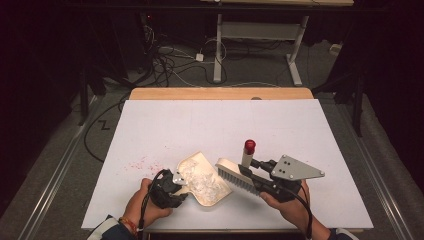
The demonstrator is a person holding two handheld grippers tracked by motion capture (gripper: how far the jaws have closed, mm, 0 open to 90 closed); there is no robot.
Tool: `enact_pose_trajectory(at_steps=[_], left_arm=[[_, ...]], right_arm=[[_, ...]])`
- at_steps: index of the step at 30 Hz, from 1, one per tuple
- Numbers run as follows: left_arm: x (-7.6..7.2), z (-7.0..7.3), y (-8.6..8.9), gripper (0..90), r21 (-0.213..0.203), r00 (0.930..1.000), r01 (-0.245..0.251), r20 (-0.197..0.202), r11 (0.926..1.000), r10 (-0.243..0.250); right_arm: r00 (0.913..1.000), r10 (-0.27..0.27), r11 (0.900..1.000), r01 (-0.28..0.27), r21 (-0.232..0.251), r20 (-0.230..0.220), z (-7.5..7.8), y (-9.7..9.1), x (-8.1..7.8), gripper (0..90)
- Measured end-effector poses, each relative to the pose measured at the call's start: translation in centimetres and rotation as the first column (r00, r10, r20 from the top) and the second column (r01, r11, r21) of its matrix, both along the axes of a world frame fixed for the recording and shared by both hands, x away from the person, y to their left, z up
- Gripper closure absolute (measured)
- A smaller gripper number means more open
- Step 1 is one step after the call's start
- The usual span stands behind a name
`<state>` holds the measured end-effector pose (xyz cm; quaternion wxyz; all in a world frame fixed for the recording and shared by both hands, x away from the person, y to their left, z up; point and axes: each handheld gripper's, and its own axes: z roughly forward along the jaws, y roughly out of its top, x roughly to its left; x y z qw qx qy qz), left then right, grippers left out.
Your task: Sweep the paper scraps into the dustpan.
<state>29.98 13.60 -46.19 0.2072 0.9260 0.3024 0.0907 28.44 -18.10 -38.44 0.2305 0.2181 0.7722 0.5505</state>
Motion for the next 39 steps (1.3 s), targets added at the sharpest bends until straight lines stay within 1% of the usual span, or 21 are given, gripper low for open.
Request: enact_pose_trajectory(at_steps=[2,4,7,10,13,15,17,18,19,20,22,23,24,25,27,28,32,34,35,37,39], left_arm=[[0.0,0.0,0.0,63.0,-0.003,1.0,-0.004,0.0,1.0,0.004],[0.1,0.0,0.1,63.0,-0.003,1.0,-0.004,-0.001,1.0,0.004],[0.2,-0.1,0.1,63.0,-0.01,0.9999,-0.01,-0.007,0.9999,0.01],[0.4,0.0,0.2,63.0,-0.011,0.9998,-0.015,-0.01,0.9998,0.015],[0.5,0.0,0.3,63.0,-0.015,0.9998,-0.017,-0.013,0.9997,0.017],[0.6,0.0,0.5,63.0,-0.021,0.9995,-0.025,-0.019,0.9995,0.025],[0.7,-0.1,0.6,63.0,-0.029,0.9993,-0.029,-0.024,0.9992,0.029],[0.7,-0.1,0.7,63.0,-0.03,0.9993,-0.029,-0.025,0.9991,0.028],[0.7,-0.1,0.6,63.0,-0.028,0.9994,-0.028,-0.023,0.9992,0.027],[0.7,-0.1,0.6,63.0,-0.027,0.9994,-0.028,-0.023,0.9992,0.027],[0.7,-0.1,0.7,63.0,-0.028,0.9994,-0.027,-0.023,0.9992,0.027],[0.7,-0.1,0.7,63.0,-0.027,0.9994,-0.028,-0.022,0.9992,0.027],[0.7,-0.1,0.7,63.0,-0.027,0.9994,-0.029,-0.021,0.9992,0.028],[0.7,-0.1,0.7,63.0,-0.026,0.9994,-0.03,-0.02,0.9992,0.029],[0.7,-0.1,0.8,63.0,-0.025,0.9993,-0.032,-0.02,0.9992,0.031],[0.6,-0.1,0.8,63.0,-0.027,0.9992,-0.034,-0.021,0.9991,0.033],[0.7,-0.1,0.9,63.0,-0.031,0.9991,-0.035,-0.025,0.9989,0.035],[0.8,-0.1,0.9,63.0,-0.029,0.9991,-0.034,-0.027,0.999,0.034],[0.8,-0.1,0.9,63.0,-0.029,0.999,-0.037,-0.024,0.9989,0.036],[0.9,-0.1,0.8,63.0,-0.027,0.999,-0.039,-0.021,0.9989,0.039],[1.0,-0.1,0.8,63.1,-0.036,0.9987,-0.046,-0.022,0.9983,0.045]], right_arm=[[0.9998,-0.02,0.9998,0.02,-0.006,0.004,0.0,-0.2,0.6,70.9],[0.9991,-0.042,0.9991,0.042,0.004,0.008,0.0,-0.3,1.3,70.8],[0.9975,-0.068,0.9977,0.068,0.0,0.017,-0.4,-0.1,2.3,70.9],[0.9956,-0.085,0.9963,0.086,-0.011,0.038,-0.8,0.6,3.4,70.9],[0.9909,-0.112,0.993,0.115,-0.027,0.075,-1.3,1.4,4.6,70.8],[0.9878,-0.131,0.9906,0.134,-0.029,0.085,-1.9,2.0,5.5,70.8],[0.9886,-0.135,0.9899,0.138,-0.035,0.066,-2.5,2.5,6.4,70.9],[0.9899,-0.133,0.9902,0.135,-0.037,0.05,-2.9,2.8,6.7,70.9],[0.9914,-0.123,0.9918,0.125,-0.029,0.045,-3.2,3.0,6.8,70.9],[0.9932,-0.108,0.9936,0.109,-0.028,0.042,-3.2,3.3,6.7,70.9],[0.9965,-0.072,0.9958,0.074,-0.054,0.042,-3.1,3.9,6.1,70.8],[0.998,-0.053,0.9971,0.055,-0.052,0.034,-3.2,4.2,5.7,70.8],[0.9996,-0.027,0.9989,0.027,-0.039,0.012,-3.2,4.4,5.3,70.8],[1.0,-0.005,0.9995,0.005,-0.033,-0.001,-3.2,4.7,4.9,70.7],[0.9996,0.027,0.9985,-0.027,-0.048,0.0,-3.1,5.2,4.0,70.7],[0.9992,0.039,0.9984,-0.039,-0.041,-0.004,-3.0,5.3,3.7,70.8],[0.9979,0.065,0.9978,-0.065,-0.015,-0.008,-2.0,5.1,3.0,70.9],[0.9984,0.056,0.9982,-0.055,-0.021,0.011,-1.4,4.8,2.8,70.9],[0.9986,0.049,0.9986,-0.049,-0.017,0.021,-1.2,4.6,2.8,70.9],[0.9989,0.044,0.9991,-0.044,0.001,0.018,-0.7,4.1,2.9,70.8],[0.9993,0.032,0.9995,-0.032,0.002,0.021,-0.4,3.6,3.0,70.8]])
